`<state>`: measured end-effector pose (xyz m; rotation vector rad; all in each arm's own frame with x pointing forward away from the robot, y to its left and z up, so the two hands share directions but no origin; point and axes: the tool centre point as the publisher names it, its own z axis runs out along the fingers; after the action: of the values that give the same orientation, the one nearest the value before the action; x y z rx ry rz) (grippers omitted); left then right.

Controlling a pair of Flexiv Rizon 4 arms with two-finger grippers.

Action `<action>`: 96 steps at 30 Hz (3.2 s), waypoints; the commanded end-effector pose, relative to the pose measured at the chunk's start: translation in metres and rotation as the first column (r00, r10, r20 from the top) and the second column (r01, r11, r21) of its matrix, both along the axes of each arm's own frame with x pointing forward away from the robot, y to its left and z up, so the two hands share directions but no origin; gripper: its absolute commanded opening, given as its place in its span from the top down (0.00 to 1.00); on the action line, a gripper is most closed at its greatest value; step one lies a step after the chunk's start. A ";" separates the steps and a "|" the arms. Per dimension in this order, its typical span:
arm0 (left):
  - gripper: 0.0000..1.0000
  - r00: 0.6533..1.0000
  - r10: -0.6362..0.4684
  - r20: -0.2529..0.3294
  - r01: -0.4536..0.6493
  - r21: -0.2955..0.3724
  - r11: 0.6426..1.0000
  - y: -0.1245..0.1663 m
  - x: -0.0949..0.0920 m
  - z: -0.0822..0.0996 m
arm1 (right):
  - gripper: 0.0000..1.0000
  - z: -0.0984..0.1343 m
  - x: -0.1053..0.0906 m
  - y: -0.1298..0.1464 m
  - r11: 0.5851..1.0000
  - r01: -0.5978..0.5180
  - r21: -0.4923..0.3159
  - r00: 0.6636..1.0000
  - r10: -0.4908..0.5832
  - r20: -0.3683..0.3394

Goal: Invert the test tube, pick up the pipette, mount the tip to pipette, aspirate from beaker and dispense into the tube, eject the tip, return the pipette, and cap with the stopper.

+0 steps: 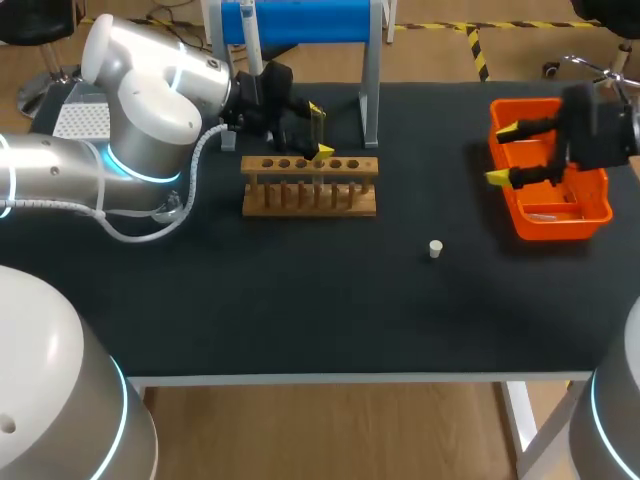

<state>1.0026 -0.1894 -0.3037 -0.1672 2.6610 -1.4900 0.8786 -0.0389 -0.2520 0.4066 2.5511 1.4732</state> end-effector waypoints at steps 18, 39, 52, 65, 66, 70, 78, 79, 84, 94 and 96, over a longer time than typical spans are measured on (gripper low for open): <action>0.00 1.000 -0.003 -0.001 0.003 -0.002 1.000 0.000 0.001 -0.001 | 0.00 -0.045 -0.058 -0.030 0.996 0.086 -0.004 0.996 -0.086 -0.009; 0.00 1.000 -0.003 -0.001 0.003 -0.002 1.000 0.000 0.001 -0.001 | 0.00 -0.117 -0.057 0.020 0.974 0.180 -0.138 0.980 -0.189 -0.055; 0.00 1.000 -0.003 -0.001 0.003 -0.002 1.000 0.000 0.001 -0.001 | 0.07 -0.141 -0.051 0.038 0.968 0.201 -0.147 0.972 -0.216 -0.088; 0.00 1.000 -0.003 -0.001 0.003 -0.002 1.000 0.000 0.001 -0.001 | 0.23 -0.153 -0.048 0.047 0.966 0.239 -0.101 0.966 -0.247 -0.074; 0.00 1.000 -0.003 -0.001 0.003 -0.002 1.000 0.000 0.001 -0.001 | 0.31 -0.154 -0.047 0.048 0.966 0.240 -0.101 0.966 -0.247 -0.073; 0.00 1.000 -0.003 -0.001 0.003 -0.002 1.000 0.000 0.001 -0.001 | 0.31 -0.157 -0.045 0.052 0.965 0.241 -0.100 0.966 -0.249 -0.073; 0.00 1.000 -0.003 -0.001 0.003 -0.002 1.000 0.000 0.001 -0.001 | 0.23 -0.161 -0.042 0.058 0.965 0.241 -0.105 0.966 -0.249 -0.074; 0.00 1.000 -0.003 -0.001 0.003 -0.002 1.000 0.000 0.001 -0.001 | 0.23 -0.162 -0.042 0.059 0.965 0.241 -0.105 0.965 -0.250 -0.074; 0.00 1.000 -0.003 -0.001 0.003 -0.002 1.000 0.000 0.001 -0.001 | 0.22 -0.163 -0.040 0.061 0.963 0.250 -0.104 0.964 -0.258 -0.063; 0.00 1.000 -0.003 -0.001 0.003 -0.002 1.000 0.000 0.001 -0.001 | 0.31 -0.170 -0.035 0.066 0.958 0.271 -0.099 0.959 -0.277 -0.055; 0.00 1.000 -0.003 -0.001 0.003 -0.002 1.000 0.000 0.001 -0.001 | 0.33 -0.170 -0.034 0.066 0.957 0.274 -0.098 0.959 -0.280 -0.053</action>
<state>1.0026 -0.1894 -0.3037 -0.1672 2.6610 -1.4901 0.8436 0.0243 -0.4168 0.7747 2.4857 1.2574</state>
